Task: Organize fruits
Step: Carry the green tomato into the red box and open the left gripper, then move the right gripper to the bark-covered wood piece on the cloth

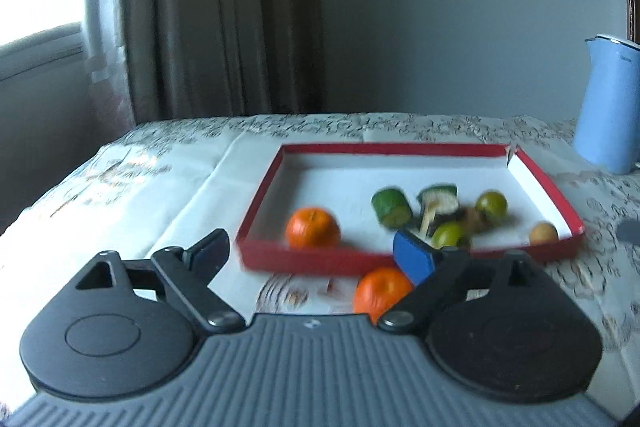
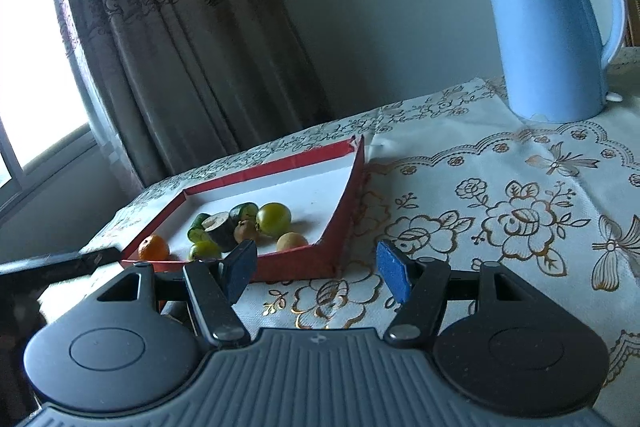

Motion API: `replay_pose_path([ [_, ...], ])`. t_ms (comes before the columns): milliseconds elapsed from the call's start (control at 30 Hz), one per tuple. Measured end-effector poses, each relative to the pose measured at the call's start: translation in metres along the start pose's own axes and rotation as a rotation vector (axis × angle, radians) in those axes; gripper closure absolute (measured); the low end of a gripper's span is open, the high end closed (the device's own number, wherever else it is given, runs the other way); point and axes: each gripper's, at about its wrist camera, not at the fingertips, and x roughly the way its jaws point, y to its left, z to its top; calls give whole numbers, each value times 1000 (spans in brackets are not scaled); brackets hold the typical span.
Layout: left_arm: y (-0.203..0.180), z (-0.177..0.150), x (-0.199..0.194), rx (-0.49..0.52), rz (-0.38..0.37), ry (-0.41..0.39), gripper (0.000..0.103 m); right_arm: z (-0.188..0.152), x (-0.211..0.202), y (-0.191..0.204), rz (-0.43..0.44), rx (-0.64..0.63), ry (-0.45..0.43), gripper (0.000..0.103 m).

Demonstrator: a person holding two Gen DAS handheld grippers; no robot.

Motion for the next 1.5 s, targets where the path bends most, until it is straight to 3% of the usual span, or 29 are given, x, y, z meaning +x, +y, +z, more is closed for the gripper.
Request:
replay_pose_path([
  [167,13,-21,-31,-45,43,-33,4,0,-4,-3,-26,3,-46,37],
  [267,23,-31,-39,-108,29,-43,0,0,-10,-5,-33,19,-88,37],
  [400,36,-43,-35,-163,37,-45,0,0,-17,-5,-57,34,-143,36],
  [467,44,-42,-33,-212,5,-44,0,-1,-22,-4,-66,45,-169,28],
  [667,51,-43,-30,-254,-6,-13,0,-6,-38,4,-79,60,-216,27],
  [867,51,-44,-33,-251,-6,-30,0,-16,-42,30,-52,-4,-179,27],
  [1067,54,-45,-34,-268,-5,-32,0,-30,-17,82,-26,-190,-9,27],
  [1167,55,-45,-34,-277,-5,-32,0,-33,2,100,-15,-213,73,27],
  [1500,58,-45,-34,-294,-7,-22,0,-31,58,131,-112,-318,185,27],
])
